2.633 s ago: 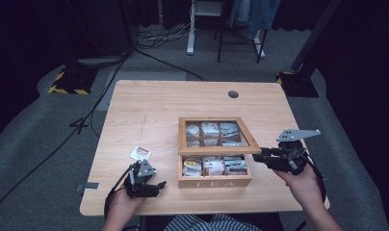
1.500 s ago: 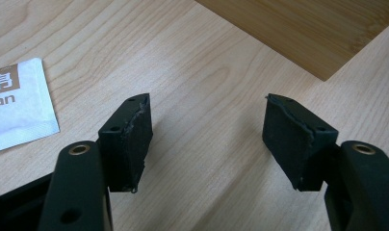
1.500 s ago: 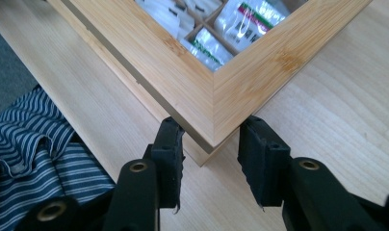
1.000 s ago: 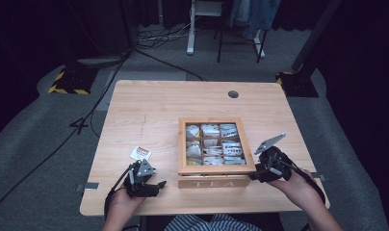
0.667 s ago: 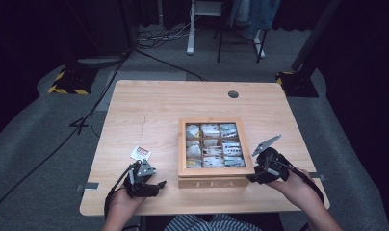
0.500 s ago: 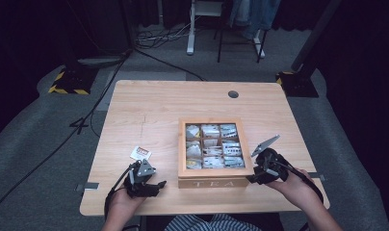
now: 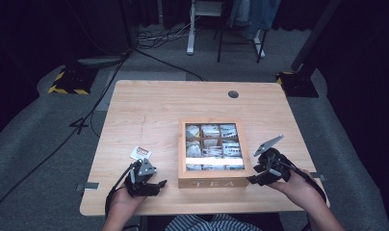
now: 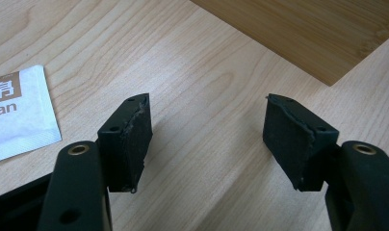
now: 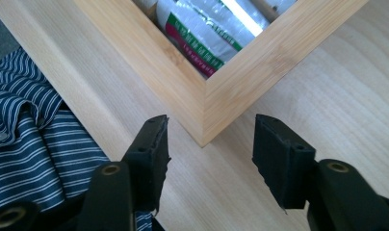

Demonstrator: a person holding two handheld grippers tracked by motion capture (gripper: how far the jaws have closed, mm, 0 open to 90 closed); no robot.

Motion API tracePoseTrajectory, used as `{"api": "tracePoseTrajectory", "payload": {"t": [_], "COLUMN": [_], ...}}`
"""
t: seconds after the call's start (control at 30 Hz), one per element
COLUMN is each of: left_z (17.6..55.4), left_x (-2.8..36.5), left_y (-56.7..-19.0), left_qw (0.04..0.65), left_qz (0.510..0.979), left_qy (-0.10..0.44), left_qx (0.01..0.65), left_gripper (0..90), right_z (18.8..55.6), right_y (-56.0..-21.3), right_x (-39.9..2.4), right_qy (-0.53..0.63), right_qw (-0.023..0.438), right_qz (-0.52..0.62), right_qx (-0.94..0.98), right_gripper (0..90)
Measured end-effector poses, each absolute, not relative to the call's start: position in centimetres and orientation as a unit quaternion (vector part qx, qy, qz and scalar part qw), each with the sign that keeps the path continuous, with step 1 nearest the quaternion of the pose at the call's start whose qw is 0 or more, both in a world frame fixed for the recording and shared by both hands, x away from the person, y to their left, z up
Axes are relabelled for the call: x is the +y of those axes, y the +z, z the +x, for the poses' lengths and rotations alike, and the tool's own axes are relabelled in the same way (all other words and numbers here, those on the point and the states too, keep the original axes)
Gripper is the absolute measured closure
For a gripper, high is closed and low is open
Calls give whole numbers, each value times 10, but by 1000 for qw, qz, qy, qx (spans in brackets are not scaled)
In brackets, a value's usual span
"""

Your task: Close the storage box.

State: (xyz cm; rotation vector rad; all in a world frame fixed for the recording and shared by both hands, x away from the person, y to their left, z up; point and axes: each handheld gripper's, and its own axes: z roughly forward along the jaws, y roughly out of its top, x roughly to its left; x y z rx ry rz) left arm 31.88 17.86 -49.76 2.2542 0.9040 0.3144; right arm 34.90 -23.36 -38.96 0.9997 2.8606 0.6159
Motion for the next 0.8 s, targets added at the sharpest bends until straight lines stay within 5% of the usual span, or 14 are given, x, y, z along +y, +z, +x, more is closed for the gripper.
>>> {"api": "tracePoseTrajectory", "payload": {"t": [0.8], "left_z": [311], "left_x": [193], "left_y": [-492], "left_qw": [324], "left_qz": [853], "left_qy": [121], "left_qx": [392], "left_gripper": [354], "right_z": [370], "right_y": [-364], "right_x": [-285], "right_qy": [374], "right_qw": [139], "right_qz": [335], "right_qx": [854], "right_gripper": [402]}}
